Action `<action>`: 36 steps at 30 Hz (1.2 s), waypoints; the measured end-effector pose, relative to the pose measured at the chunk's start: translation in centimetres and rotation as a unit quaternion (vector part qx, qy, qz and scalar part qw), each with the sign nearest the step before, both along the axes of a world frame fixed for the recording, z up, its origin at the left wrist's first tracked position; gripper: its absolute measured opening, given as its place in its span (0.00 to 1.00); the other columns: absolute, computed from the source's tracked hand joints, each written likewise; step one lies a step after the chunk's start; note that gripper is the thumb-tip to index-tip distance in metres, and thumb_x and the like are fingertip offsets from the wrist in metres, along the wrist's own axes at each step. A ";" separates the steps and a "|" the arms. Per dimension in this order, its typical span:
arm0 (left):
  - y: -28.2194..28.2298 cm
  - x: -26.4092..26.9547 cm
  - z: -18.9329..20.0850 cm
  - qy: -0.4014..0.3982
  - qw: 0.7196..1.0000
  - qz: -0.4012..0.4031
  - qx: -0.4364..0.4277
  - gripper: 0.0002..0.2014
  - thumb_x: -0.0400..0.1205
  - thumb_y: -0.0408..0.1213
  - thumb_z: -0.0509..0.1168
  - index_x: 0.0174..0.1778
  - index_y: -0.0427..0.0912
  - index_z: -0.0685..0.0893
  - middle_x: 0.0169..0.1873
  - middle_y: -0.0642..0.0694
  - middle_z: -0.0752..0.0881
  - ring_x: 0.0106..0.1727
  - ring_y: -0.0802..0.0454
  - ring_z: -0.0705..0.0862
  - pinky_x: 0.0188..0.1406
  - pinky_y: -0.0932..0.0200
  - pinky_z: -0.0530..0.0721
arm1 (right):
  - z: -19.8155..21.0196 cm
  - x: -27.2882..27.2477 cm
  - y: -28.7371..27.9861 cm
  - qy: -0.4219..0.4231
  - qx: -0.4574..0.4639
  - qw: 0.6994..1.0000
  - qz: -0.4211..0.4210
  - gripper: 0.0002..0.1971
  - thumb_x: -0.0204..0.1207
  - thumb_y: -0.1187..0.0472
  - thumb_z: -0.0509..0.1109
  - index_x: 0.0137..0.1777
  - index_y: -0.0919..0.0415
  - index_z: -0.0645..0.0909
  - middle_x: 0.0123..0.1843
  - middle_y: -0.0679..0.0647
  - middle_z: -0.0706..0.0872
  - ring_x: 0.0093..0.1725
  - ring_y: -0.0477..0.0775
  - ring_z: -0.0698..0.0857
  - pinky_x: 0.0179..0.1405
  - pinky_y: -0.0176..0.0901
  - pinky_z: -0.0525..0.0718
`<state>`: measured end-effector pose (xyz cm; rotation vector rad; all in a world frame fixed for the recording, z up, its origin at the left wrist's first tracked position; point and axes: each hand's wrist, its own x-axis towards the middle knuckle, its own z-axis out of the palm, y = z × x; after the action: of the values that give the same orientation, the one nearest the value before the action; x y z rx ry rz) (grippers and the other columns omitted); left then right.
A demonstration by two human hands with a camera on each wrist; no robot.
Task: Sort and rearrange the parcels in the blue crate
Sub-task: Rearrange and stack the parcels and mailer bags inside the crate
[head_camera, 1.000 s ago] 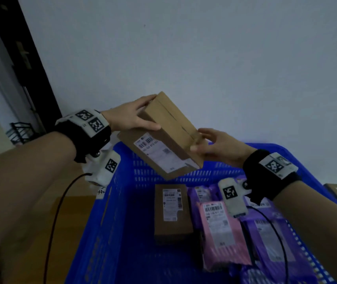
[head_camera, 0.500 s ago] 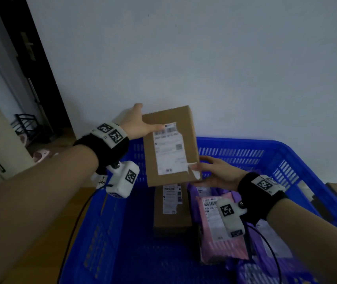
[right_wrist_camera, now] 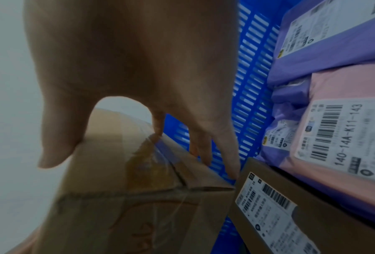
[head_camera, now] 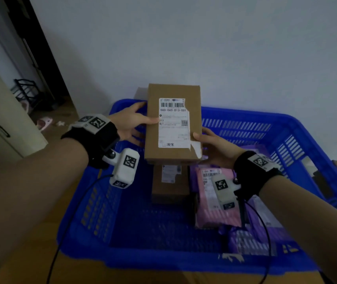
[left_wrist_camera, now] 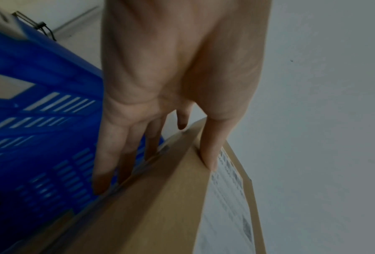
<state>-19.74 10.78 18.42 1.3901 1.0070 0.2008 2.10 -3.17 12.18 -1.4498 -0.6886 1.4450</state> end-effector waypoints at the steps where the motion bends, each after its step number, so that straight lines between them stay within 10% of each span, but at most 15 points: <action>1: 0.1 -0.3 -0.2 0.005 1.000 -0.007 -0.001 0.43 0.75 0.38 0.73 0.81 0.64 0.55 0.74 0.43 0.74 0.62 0.31 0.81 0.55 0.29 0.81 | -0.2 -0.2 0.1 -0.001 -0.001 1.000 0.004 0.38 0.68 0.55 0.77 0.77 0.45 0.66 0.67 0.56 0.84 0.59 0.58 0.86 0.49 0.58 0.86; 6: 0.1 -1.2 -1.0 0.044 0.998 0.006 0.044 0.54 0.65 0.43 0.81 0.80 0.68 0.53 0.80 0.47 0.64 0.73 0.34 0.73 0.61 0.26 0.77 | -0.9 -0.2 -0.5 -0.051 -0.038 0.993 0.098 0.43 0.69 0.66 0.76 0.80 0.43 0.61 0.57 0.52 0.87 0.42 0.50 0.90 0.39 0.51 0.87; 11: 0.6 -0.9 -1.9 0.107 0.989 -0.083 0.055 0.57 0.34 0.64 0.82 0.65 0.58 0.79 0.67 0.48 0.81 0.68 0.42 0.79 0.69 0.37 0.75 | -0.6 0.4 -1.7 -0.104 -0.081 0.971 0.198 0.44 0.64 0.66 0.77 0.76 0.37 0.63 0.70 0.59 0.81 0.67 0.62 0.82 0.64 0.65 0.81; 16: -0.4 -0.1 -1.4 0.115 0.975 -0.189 -0.009 0.40 0.47 0.60 0.81 0.57 0.56 0.82 0.58 0.46 0.87 0.58 0.46 0.86 0.59 0.44 0.83 | -0.2 2.1 -2.0 -0.087 -0.089 0.968 0.219 0.45 0.64 0.71 0.76 0.78 0.41 0.63 0.71 0.60 0.80 0.69 0.64 0.81 0.67 0.68 0.79; 19: -0.5 0.3 -1.5 0.101 0.977 -0.187 -0.018 0.49 0.42 0.60 0.83 0.62 0.55 0.79 0.59 0.44 0.87 0.59 0.42 0.86 0.62 0.37 0.82 | 0.1 2.6 -2.1 -0.089 -0.087 0.969 0.214 0.48 0.61 0.69 0.78 0.79 0.43 0.63 0.70 0.61 0.81 0.69 0.64 0.81 0.67 0.66 0.79; 26: -0.5 -0.8 -1.7 0.107 0.985 -0.129 -0.033 0.42 0.37 0.63 0.82 0.50 0.65 0.80 0.61 0.49 0.83 0.63 0.41 0.81 0.66 0.28 0.74 | 0.1 3.8 -4.4 -0.120 -0.163 0.979 0.030 0.31 0.73 0.54 0.74 0.75 0.63 0.71 0.71 0.65 0.79 0.58 0.63 0.84 0.56 0.58 0.84; 30: -0.9 -1.2 -2.5 0.147 0.977 -0.143 -0.061 0.45 0.49 0.56 0.83 0.65 0.64 0.75 0.65 0.45 0.82 0.62 0.36 0.83 0.60 0.29 0.81 | -0.7 2.3 -6.0 -0.025 -0.143 0.989 0.033 0.12 0.82 0.61 0.64 0.61 0.66 0.79 0.65 0.66 0.82 0.60 0.65 0.85 0.59 0.55 0.86; 36: -2.3 -0.4 -3.4 0.273 0.944 -0.169 -0.073 0.40 0.64 0.60 0.71 0.70 0.43 0.77 0.62 0.39 0.84 0.59 0.35 0.85 0.48 0.40 0.87 | -2.9 1.8 -6.5 -0.025 -0.195 0.976 0.094 0.17 0.82 0.60 0.64 0.66 0.70 0.78 0.61 0.66 0.85 0.54 0.63 0.88 0.55 0.53 0.88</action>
<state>-20.16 8.46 15.03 1.4884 1.1796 -0.5336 3.85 -9.68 9.32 -1.7614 -0.6070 1.7673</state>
